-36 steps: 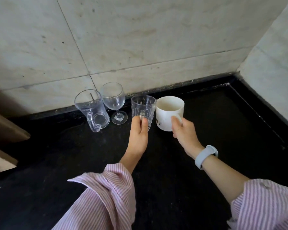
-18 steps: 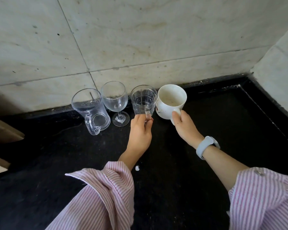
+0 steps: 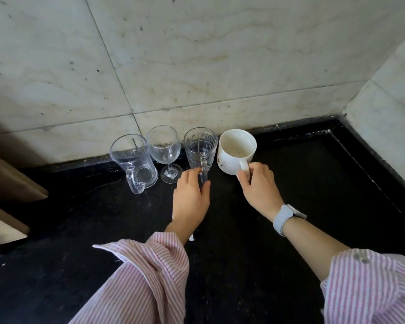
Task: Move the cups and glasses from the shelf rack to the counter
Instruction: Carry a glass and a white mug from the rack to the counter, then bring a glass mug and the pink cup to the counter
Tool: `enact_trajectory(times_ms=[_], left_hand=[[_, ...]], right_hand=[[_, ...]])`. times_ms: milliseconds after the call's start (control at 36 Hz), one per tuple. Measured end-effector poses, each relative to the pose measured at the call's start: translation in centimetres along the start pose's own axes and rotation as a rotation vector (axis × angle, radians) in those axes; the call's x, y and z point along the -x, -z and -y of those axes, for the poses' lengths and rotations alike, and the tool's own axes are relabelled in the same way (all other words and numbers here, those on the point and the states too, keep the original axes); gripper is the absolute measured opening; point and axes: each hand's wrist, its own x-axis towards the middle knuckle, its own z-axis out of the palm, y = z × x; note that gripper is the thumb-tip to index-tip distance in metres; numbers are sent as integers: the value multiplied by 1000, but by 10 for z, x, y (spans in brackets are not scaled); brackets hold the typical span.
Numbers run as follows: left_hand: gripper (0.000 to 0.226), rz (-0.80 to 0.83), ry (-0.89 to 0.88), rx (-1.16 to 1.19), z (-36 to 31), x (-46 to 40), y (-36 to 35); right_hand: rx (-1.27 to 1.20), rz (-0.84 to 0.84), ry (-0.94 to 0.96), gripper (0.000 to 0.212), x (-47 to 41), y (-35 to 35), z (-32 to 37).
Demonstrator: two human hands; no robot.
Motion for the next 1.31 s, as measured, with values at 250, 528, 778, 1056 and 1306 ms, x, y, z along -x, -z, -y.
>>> enact_trajectory(times_ms=[250,528,778,1056,1306], left_hand=[[36,-65,-153,-359,-13,34,98],[34,-371,18,-644,14,151,329],[31,-729,383,-818,36,436,523],[31,-982,853,-997,4,844,617],[34,-1193,1275,-984,-48,1113,607]], right_hand=[[147,-178,459,25,35,45,80],[2,30,893,34,147,28,276],[-12,239,1275,36,387,1,451],[-218,483,1689,30,764,-9,550],[-340,807,2066,30,1042,-3,555]])
